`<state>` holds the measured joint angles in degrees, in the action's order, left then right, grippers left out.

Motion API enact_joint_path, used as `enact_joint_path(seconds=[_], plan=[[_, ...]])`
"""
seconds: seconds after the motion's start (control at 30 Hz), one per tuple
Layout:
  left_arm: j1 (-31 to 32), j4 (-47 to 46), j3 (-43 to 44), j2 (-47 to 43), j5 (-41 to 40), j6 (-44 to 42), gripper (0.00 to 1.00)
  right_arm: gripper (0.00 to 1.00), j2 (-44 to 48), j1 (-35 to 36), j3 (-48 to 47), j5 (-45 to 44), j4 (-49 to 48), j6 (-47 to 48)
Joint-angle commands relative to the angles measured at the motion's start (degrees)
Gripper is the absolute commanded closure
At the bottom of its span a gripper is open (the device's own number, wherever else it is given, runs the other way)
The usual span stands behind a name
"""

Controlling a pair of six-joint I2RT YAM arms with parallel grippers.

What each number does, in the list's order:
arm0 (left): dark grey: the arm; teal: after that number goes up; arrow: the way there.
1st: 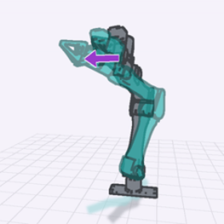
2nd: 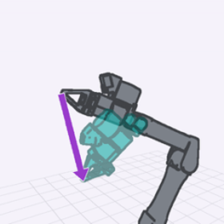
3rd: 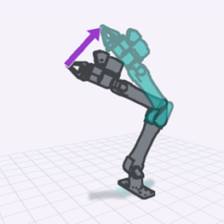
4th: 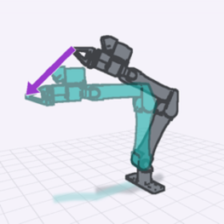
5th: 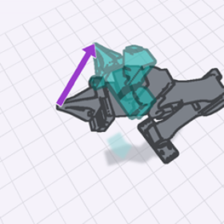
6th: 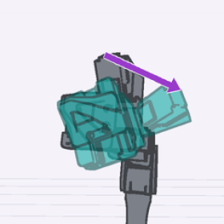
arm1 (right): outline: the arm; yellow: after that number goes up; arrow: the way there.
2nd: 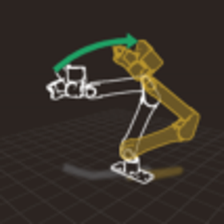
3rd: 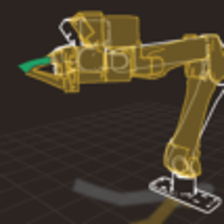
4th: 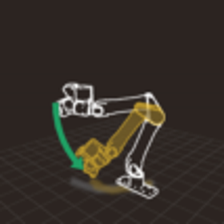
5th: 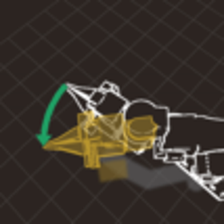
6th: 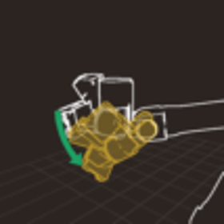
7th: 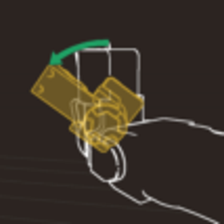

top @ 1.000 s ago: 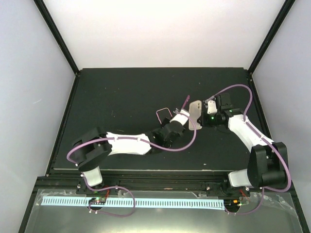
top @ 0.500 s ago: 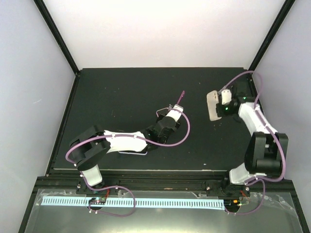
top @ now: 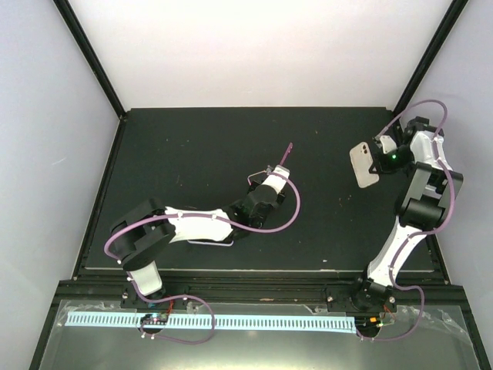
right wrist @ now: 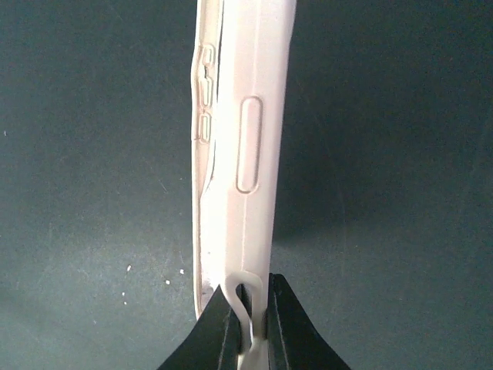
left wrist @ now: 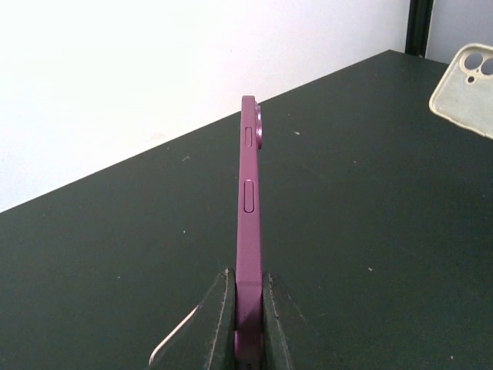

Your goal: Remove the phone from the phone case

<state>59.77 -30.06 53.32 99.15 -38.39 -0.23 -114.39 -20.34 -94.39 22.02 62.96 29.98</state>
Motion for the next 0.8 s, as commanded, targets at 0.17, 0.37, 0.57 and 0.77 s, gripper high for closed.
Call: enact_joint_path(seconds=[0.17,0.37,0.57,0.77], plan=[[0.94,-4.82,1.43,1.02,0.33,-0.97,0.98,0.99,-9.01,-3.88,-6.92,6.42,6.29,0.19],[1.38,-4.66,1.9,1.76,0.42,-1.57,0.98,0.72,-11.18,-4.49,-5.62,3.88,1.28,-3.79],[1.84,-4.13,2.99,2.83,0.45,-2.64,0.98,0.42,-3.76,-5.62,1.22,-1.9,-8.11,-7.78],[2.39,-3.09,4.24,4.17,-0.36,-3.82,0.98,0.42,14.9,-5.38,16.86,-0.64,-12.72,-4.1]])
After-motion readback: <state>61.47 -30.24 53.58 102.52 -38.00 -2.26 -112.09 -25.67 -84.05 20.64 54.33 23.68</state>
